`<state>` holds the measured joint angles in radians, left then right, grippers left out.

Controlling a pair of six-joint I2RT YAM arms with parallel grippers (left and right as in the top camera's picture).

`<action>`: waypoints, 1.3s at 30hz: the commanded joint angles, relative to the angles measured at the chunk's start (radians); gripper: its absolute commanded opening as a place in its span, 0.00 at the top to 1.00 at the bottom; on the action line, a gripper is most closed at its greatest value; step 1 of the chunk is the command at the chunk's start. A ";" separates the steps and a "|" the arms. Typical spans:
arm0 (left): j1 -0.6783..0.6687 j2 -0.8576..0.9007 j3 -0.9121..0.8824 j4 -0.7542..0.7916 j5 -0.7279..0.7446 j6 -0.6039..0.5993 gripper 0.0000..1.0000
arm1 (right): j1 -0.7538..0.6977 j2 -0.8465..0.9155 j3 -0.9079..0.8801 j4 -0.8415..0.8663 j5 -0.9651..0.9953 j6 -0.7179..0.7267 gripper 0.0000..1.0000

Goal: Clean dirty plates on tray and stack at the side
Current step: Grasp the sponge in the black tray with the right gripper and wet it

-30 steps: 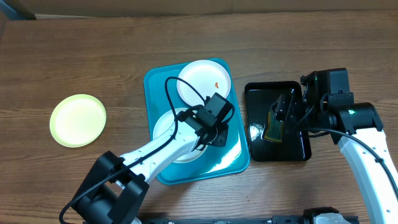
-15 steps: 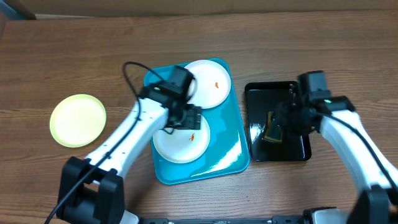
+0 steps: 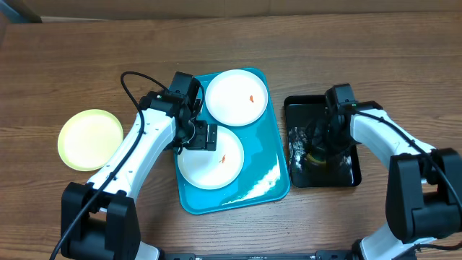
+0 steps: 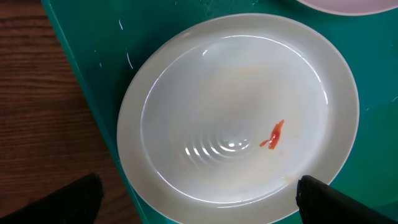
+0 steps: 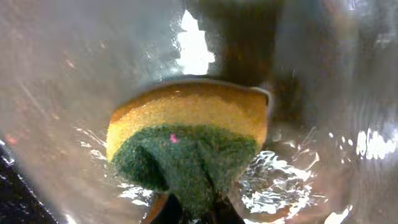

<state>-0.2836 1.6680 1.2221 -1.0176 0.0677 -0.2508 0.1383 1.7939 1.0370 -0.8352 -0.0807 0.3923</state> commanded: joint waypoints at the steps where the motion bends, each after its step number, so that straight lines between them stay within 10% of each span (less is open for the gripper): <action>1: 0.003 -0.017 -0.009 0.004 -0.012 0.031 0.00 | 0.002 -0.021 0.043 -0.080 0.041 0.001 0.96; 9: 0.003 -0.013 -0.010 0.005 -0.026 0.030 0.00 | 0.008 -0.196 0.082 -0.137 0.027 -0.056 0.58; 23: 0.003 -0.013 -0.010 0.004 -0.027 0.031 0.00 | 0.041 -0.179 -0.113 -0.098 -0.007 0.072 0.68; 29: 0.003 -0.013 -0.010 0.000 -0.027 0.030 0.00 | 0.041 -0.179 -0.177 0.010 0.034 0.092 0.96; 39: 0.004 -0.013 -0.010 -0.032 -0.069 -0.006 0.00 | 0.057 -0.248 0.041 -0.129 0.068 -0.043 0.89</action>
<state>-0.2832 1.6680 1.2179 -1.0447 0.0376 -0.2359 0.1818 1.6089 0.9726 -0.9394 -0.0360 0.4206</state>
